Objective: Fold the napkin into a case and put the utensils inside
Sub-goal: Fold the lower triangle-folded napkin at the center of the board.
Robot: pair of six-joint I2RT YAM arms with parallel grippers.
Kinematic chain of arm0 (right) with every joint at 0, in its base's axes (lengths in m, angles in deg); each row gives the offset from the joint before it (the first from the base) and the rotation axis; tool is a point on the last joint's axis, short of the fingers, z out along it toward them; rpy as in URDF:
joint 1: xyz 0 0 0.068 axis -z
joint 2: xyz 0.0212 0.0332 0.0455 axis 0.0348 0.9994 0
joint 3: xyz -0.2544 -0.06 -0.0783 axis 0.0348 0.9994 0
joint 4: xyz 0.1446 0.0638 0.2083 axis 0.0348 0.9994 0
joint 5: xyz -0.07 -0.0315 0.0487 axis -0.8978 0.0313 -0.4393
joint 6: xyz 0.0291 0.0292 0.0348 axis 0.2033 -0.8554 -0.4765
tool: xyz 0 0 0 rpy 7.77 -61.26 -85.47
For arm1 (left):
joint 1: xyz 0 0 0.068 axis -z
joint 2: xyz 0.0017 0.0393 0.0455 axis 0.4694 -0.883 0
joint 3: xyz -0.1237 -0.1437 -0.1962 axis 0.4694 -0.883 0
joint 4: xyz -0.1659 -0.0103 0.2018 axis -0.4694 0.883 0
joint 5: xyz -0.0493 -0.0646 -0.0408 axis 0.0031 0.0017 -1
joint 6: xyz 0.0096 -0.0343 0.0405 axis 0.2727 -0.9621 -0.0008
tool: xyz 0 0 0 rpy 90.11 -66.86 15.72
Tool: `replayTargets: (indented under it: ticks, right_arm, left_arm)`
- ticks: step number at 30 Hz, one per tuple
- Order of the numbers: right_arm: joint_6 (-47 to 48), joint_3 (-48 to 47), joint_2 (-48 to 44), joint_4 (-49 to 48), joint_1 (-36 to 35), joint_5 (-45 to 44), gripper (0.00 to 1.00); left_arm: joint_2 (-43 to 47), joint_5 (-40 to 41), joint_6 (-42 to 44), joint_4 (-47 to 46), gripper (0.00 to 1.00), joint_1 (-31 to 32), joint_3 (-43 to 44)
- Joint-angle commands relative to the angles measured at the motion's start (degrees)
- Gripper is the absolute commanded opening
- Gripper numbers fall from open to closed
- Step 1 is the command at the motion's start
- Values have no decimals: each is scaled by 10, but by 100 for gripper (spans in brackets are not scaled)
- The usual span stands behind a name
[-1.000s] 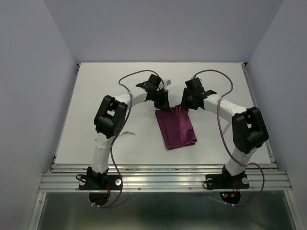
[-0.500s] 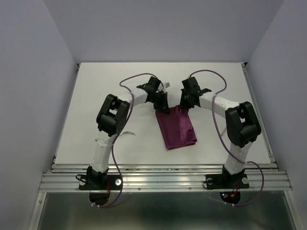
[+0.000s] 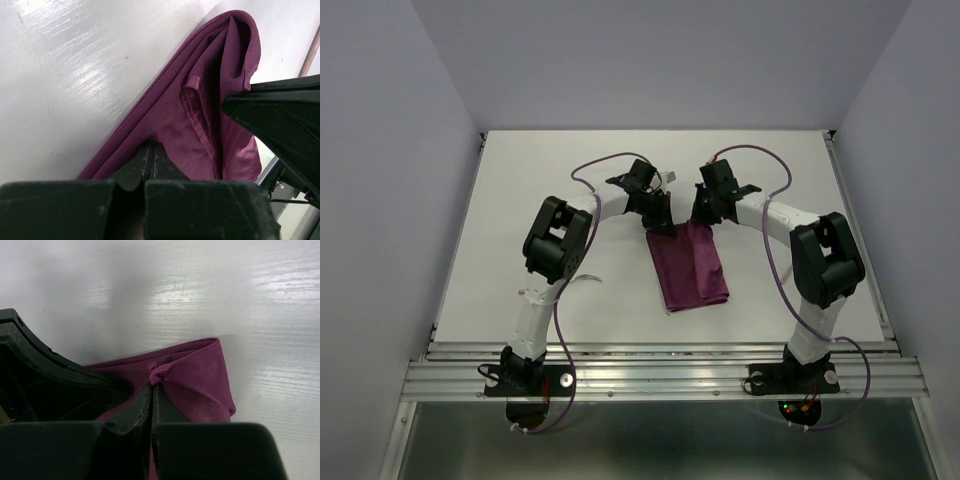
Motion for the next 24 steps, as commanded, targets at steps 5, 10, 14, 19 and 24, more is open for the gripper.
replayTargets:
  ticks: [5,10,14,19,24]
  right_arm:
    - [16,1,-9,-19,3,-9,4]
    - [29,-1,-2,-17,3,4,20]
    - [36,-2,4,-16,-2,3,29]
    - [51,-10,20,1,-27,-41,31]
    - [58,-15,28,12,-32,-78,32]
  left_arm:
    - [-13,0,14,5,0,0,17]
    - [-16,-1,14,7,0,0,19]
    - [-20,0,14,8,0,1,23]
    - [-21,0,14,9,0,1,24]
    - [-22,-1,16,9,0,0,23]
